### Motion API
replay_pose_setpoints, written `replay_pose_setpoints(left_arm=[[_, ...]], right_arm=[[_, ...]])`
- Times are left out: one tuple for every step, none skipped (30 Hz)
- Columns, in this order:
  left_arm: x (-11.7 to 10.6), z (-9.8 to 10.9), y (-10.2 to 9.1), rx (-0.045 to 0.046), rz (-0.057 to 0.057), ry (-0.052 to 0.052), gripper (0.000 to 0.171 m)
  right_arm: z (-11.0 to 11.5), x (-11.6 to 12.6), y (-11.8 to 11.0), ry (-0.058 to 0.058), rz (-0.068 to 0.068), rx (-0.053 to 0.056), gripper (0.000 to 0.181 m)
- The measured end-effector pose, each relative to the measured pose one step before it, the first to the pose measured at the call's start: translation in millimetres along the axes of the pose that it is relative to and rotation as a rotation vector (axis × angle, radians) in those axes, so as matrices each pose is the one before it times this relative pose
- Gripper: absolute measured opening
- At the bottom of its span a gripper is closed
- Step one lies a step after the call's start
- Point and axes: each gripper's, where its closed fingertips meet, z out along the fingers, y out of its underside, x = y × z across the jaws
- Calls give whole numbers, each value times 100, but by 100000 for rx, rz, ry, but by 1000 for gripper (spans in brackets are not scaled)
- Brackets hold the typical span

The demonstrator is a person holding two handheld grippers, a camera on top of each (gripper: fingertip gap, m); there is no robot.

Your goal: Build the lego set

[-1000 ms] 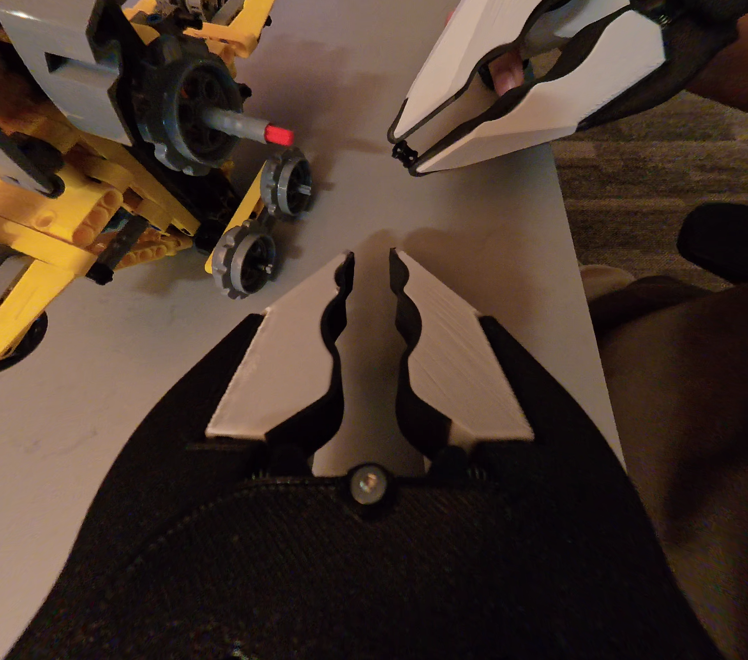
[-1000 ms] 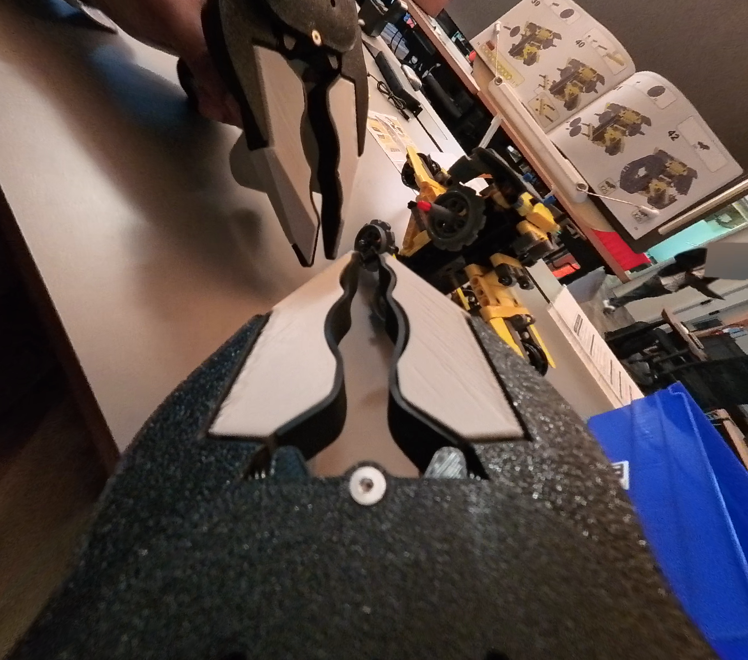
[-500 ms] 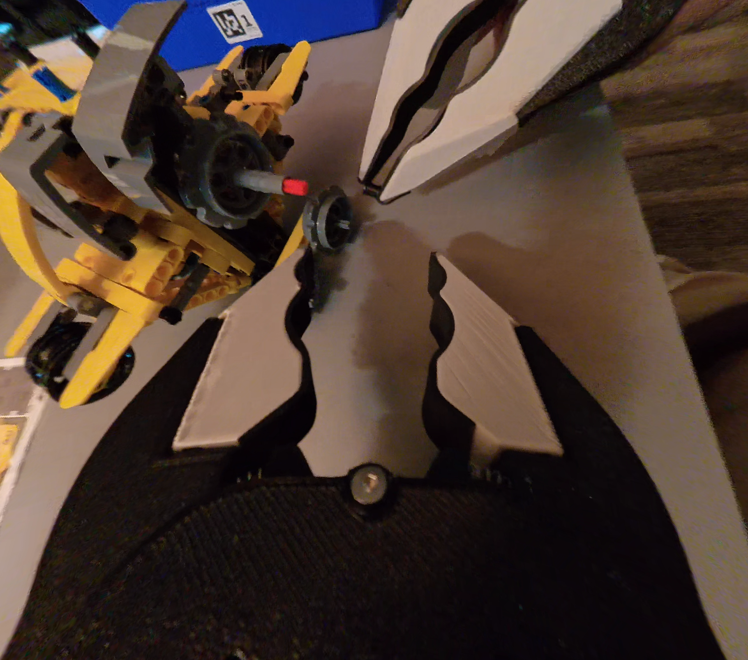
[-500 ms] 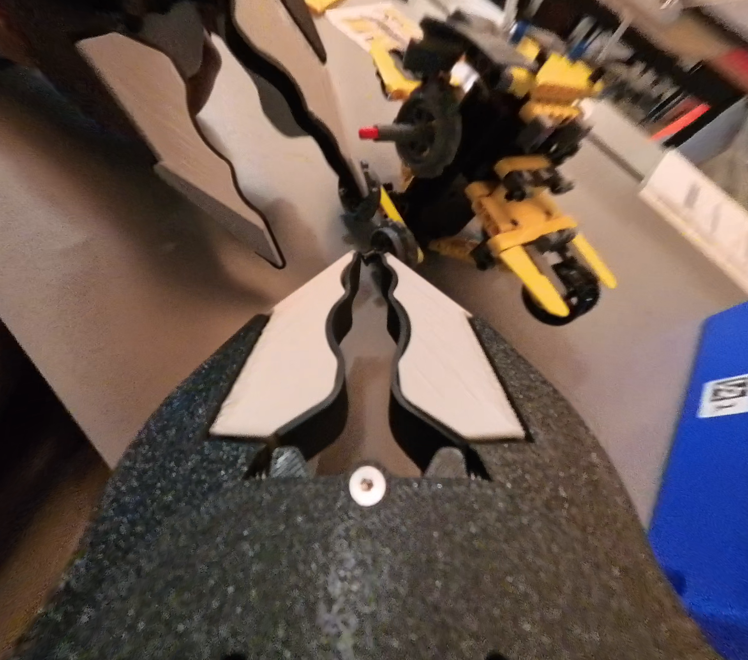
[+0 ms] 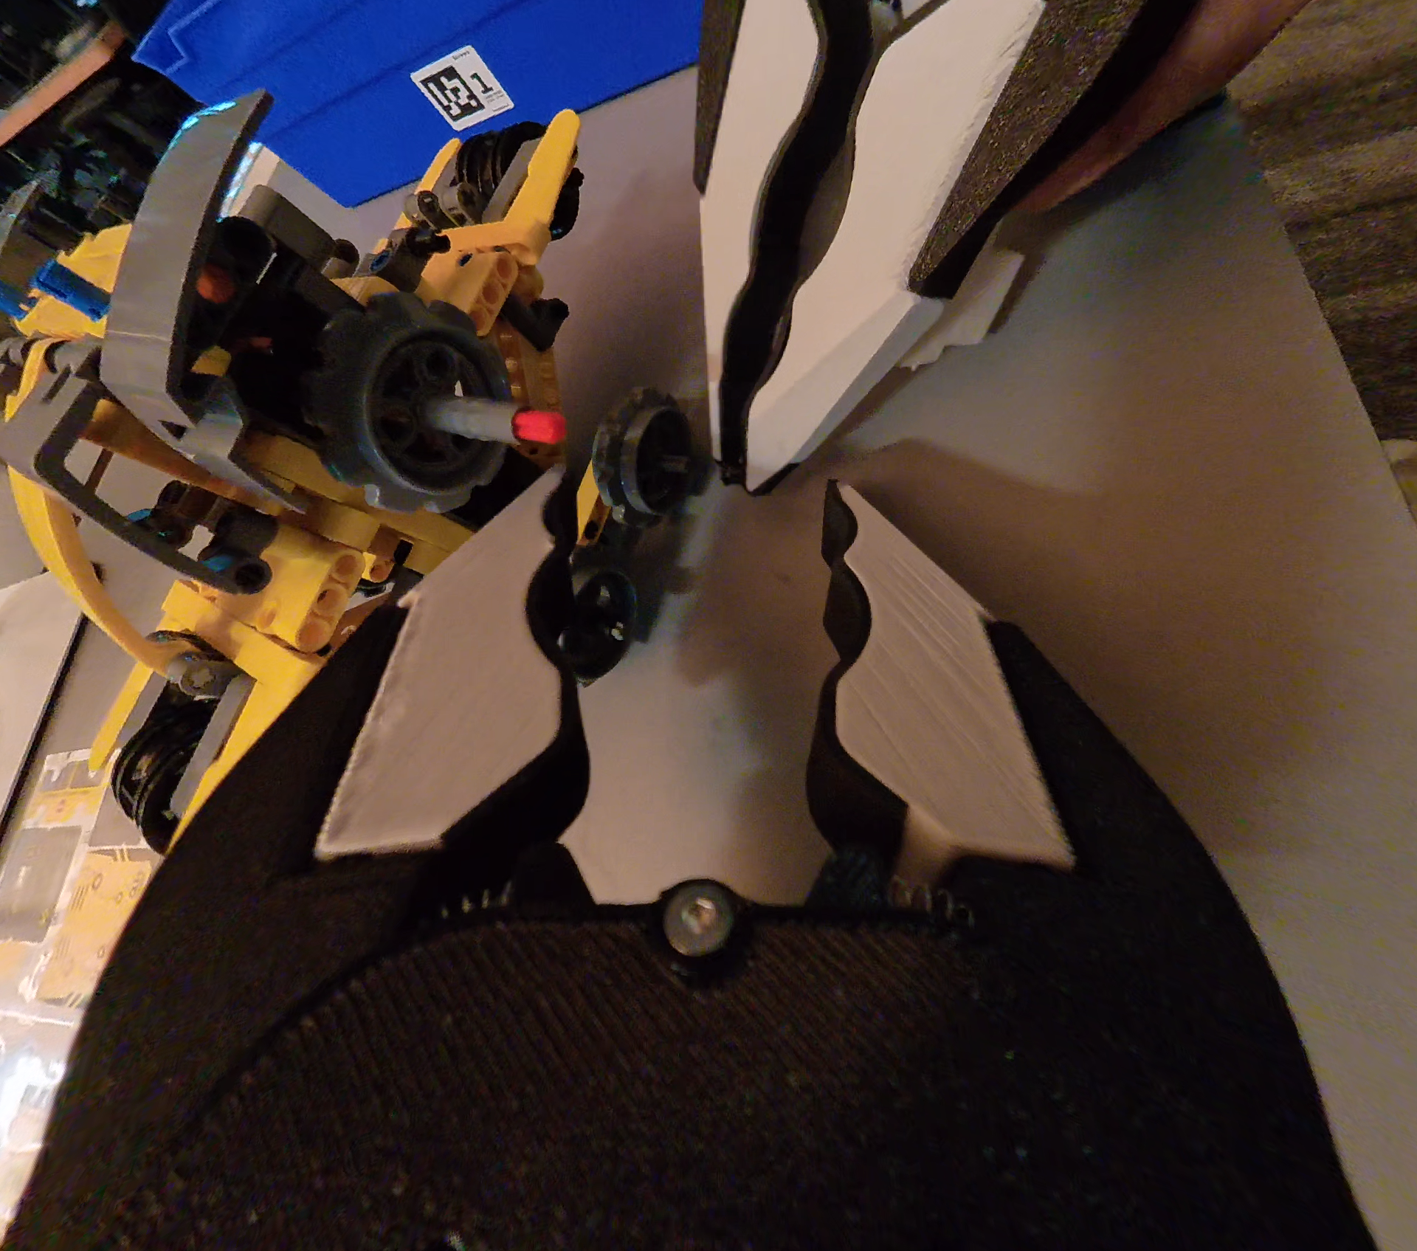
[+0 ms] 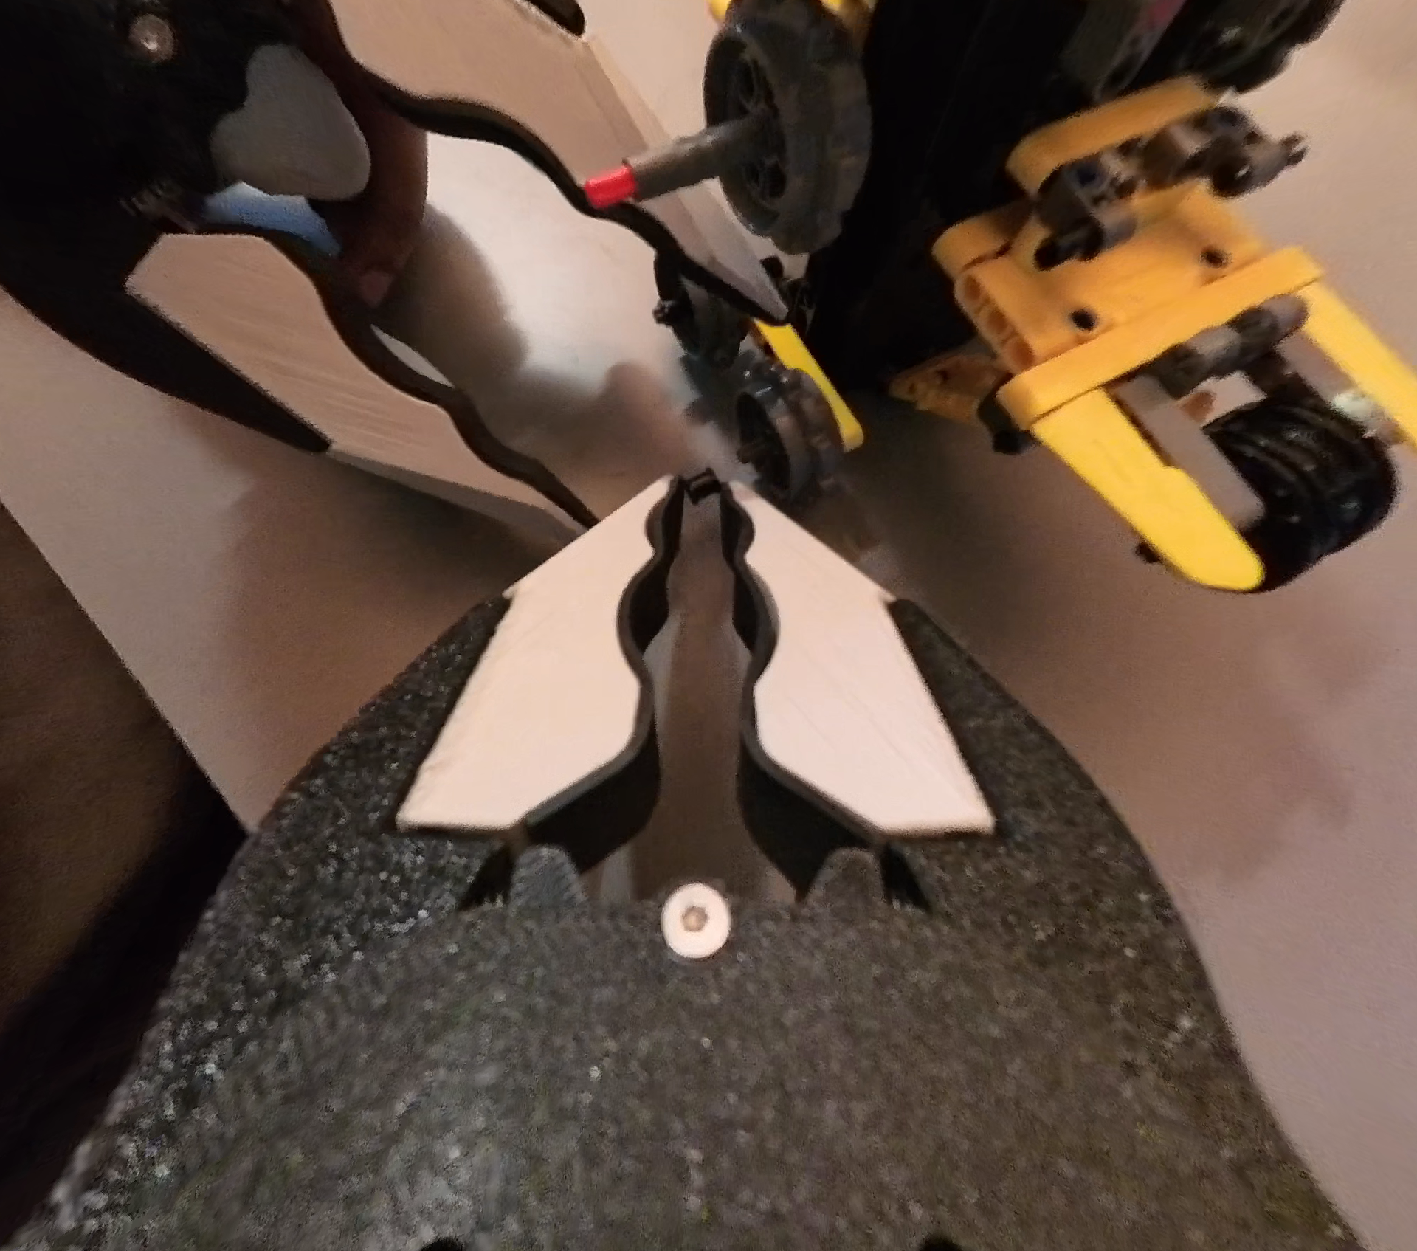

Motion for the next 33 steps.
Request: replay_pose_setpoints(left_arm=[[79,-31,22,-55,235,283,59],[84,-48,77,-328,499,-7,58],[103,-57,80,-345,732,-163,57],[184,-87,88,-314,1007,93,56],[239,-87,78,-302,1228,336,54],[299,-83,59,-240,1362,563,51],[335,-83,23,-119,1276,837,48],[337,-81,-65,331,926,1115,46],[364,-112,-188,978,280,1744,45],[359,-168,-327,1916,-154,2165,45],[115,-186,-311,2016,-657,850,44],[-56,-127,-169,1275,-1089,229,41],[37,-67,-28,346,-862,1093,38],[47,-4,122,-575,-753,1288,35],[-58,35,189,-1003,-749,396,34],[-61,50,173,-1043,-464,29,31],[15,88,192,-1305,-367,388,23],[57,156,164,-1578,-535,413,18],[90,221,122,-1681,-793,554,16],[136,279,103,-1975,-1117,883,15],[230,290,88,-2026,-1096,1413,16],[208,298,80,-1970,-886,1196,18],[156,243,66,-1608,-664,794,18],[-15,125,4,-720,-622,-331,18],[1,53,1,-341,-336,3,16],[166,38,60,-467,468,985,8],[9,40,52,-450,439,-476,3],[38,36,-11,-131,628,-412,1],[78,42,-35,-118,681,-129,0],[49,50,-25,-157,504,-386,0],[39,45,0,-235,628,-390,0],[-29,14,-14,-34,466,-702,0],[-62,-14,-4,48,197,-768,0]], right_arm=[[73,-196,333,-1772,3277,-1952,9],[67,-203,372,-1789,3213,-2085,9],[44,-213,373,-1718,2632,-1933,9],[41,-169,381,-1177,2037,-1752,9],[-24,-127,207,-664,1339,-614,10],[-114,-177,71,-701,700,185,10],[-153,-220,81,-844,215,149,8],[-192,-197,-11,-637,158,966,7],[-265,-259,-163,-1234,832,2262,4],[-337,-377,-308,-2612,2281,3323,1],[-382,-414,-362,-3788,3829,3657,0],[-380,-331,-333,-3982,4660,3545,0],[-380,-148,-243,-3060,4405,3135,0],[-345,124,-130,-870,3130,2391,0],[-298,388,9,1656,1089,1383,0],[-226,464,98,3089,-808,351,0],[-133,405,168,3481,-1898,-596,2],[-42,351,218,3550,-2566,-1353,3],[13,325,241,3614,-3089,-1797,5],[94,299,263,3488,-3225,-1916,6],[136,216,251,2879,-2894,-1780,8],[164,101,223,2008,-2313,-1448,9],[189,-8,184,1192,-1659,-1030,10],[188,-79,156,592,-1068,-735,12],[164,-102,155,359,-689,-613,12],[129,-102,123,383,-593,-386,13],[95,-107,18,451,-450,112,13],[63,-104,-131,381,118,712,13],[46,-200,-245,-173,741,1262,13],[19,-312,-285,-778,875,1563,13],[-10,-269,-209,-407,629,1315,14],[-54,-119,-53,375,196,766,13],[-108,-50,84,670,-120,355,14]])
